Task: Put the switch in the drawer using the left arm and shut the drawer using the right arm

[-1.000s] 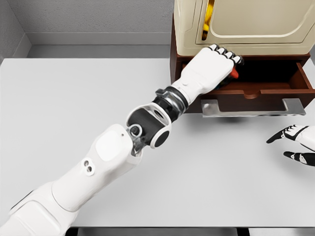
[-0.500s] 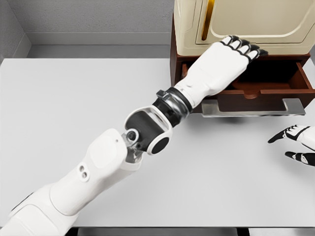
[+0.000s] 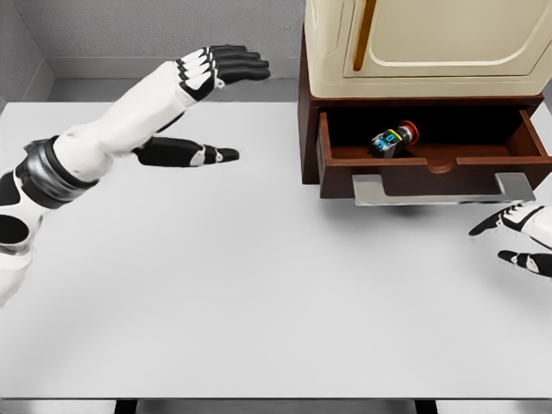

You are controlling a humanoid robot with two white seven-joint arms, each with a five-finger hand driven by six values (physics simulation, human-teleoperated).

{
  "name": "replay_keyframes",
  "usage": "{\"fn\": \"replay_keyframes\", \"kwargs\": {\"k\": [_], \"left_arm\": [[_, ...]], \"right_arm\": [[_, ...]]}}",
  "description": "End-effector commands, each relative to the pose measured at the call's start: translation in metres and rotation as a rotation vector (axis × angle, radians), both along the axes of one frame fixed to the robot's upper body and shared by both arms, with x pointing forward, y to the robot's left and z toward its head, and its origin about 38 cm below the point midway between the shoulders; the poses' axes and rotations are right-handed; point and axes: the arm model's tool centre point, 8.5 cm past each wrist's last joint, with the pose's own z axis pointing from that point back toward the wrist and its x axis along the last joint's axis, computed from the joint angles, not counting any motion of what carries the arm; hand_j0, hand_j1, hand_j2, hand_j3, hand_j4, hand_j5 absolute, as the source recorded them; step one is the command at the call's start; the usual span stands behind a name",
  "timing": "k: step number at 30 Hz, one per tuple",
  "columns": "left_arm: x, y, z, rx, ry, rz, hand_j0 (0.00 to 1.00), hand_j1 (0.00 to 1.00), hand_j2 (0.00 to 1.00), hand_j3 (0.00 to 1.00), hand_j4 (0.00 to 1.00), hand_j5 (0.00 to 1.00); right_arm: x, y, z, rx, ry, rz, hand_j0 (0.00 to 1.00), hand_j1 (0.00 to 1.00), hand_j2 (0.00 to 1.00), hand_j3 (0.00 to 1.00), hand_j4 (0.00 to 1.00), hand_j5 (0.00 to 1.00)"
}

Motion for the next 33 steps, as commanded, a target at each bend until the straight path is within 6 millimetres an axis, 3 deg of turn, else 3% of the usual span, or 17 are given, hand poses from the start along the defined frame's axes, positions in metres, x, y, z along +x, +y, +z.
{"fn": "replay_keyframes", "kwargs": {"k": [1, 4, 6, 7, 10, 12, 13, 19, 20, 24, 33], "left_arm": [[-0.004, 0.046, 0.024, -0.053, 0.025, 0.009, 0.94, 0.94, 0.94, 0.94, 0.94, 0.94], [-0.021, 0.064, -0.043, -0.016, 0.223, 0.051, 1.0, 1.0, 1.0, 1.0, 1.0, 1.0], [-0.027, 0.093, -0.068, 0.007, 0.301, 0.135, 1.0, 1.0, 1.0, 1.0, 1.0, 1.0], [-0.025, 0.119, -0.078, 0.007, 0.328, 0.221, 1.0, 1.0, 1.0, 1.0, 1.0, 1.0], [-0.016, 0.171, -0.126, 0.013, 0.465, 0.387, 1.0, 1.0, 1.0, 1.0, 1.0, 1.0], [-0.014, 0.192, -0.162, 0.001, 0.552, 0.472, 1.0, 1.0, 1.0, 1.0, 1.0, 1.0], [-0.014, 0.198, -0.17, 0.026, 0.565, 0.5, 1.0, 1.0, 1.0, 1.0, 1.0, 1.0], [-0.013, 0.205, -0.163, 0.002, 0.545, 0.521, 1.0, 1.0, 1.0, 1.0, 1.0, 1.0], [-0.013, 0.213, -0.159, -0.009, 0.533, 0.545, 1.0, 1.0, 1.0, 1.0, 1.0, 1.0], [-0.013, 0.211, -0.159, -0.035, 0.526, 0.549, 1.0, 1.0, 1.0, 1.0, 1.0, 1.0], [-0.013, 0.211, -0.159, -0.035, 0.526, 0.548, 1.0, 1.0, 1.0, 1.0, 1.0, 1.0]], "right_arm": [[0.0, 0.0, -0.001, 0.011, 0.002, -0.004, 0.65, 0.65, 0.65, 0.65, 0.65, 0.65], [0.004, 0.008, 0.0, 0.021, -0.008, 0.016, 0.65, 0.65, 0.65, 0.65, 0.65, 0.65], [0.007, 0.014, -0.001, 0.028, -0.008, 0.033, 0.65, 0.65, 0.65, 0.65, 0.65, 0.65], [0.009, 0.017, 0.0, 0.035, -0.015, 0.037, 0.65, 0.65, 0.65, 0.65, 0.65, 0.65], [0.011, 0.016, 0.002, 0.037, -0.023, 0.035, 0.65, 0.65, 0.65, 0.65, 0.65, 0.65], [0.014, 0.017, 0.003, 0.045, -0.033, 0.032, 0.65, 0.65, 0.65, 0.65, 0.65, 0.65], [0.015, 0.017, 0.005, 0.048, -0.04, 0.032, 0.65, 0.65, 0.65, 0.65, 0.65, 0.65], [0.02, 0.02, 0.01, 0.07, -0.05, 0.037, 0.65, 0.65, 0.65, 0.65, 0.65, 0.65], [0.022, 0.02, 0.012, 0.072, -0.058, 0.037, 0.65, 0.65, 0.65, 0.65, 0.65, 0.65], [0.026, 0.022, 0.01, 0.074, -0.054, 0.042, 0.65, 0.65, 0.65, 0.65, 0.65, 0.65], [0.023, 0.007, 0.011, 0.003, -0.016, 0.032, 0.65, 0.65, 0.65, 0.65, 0.65, 0.65]]}}
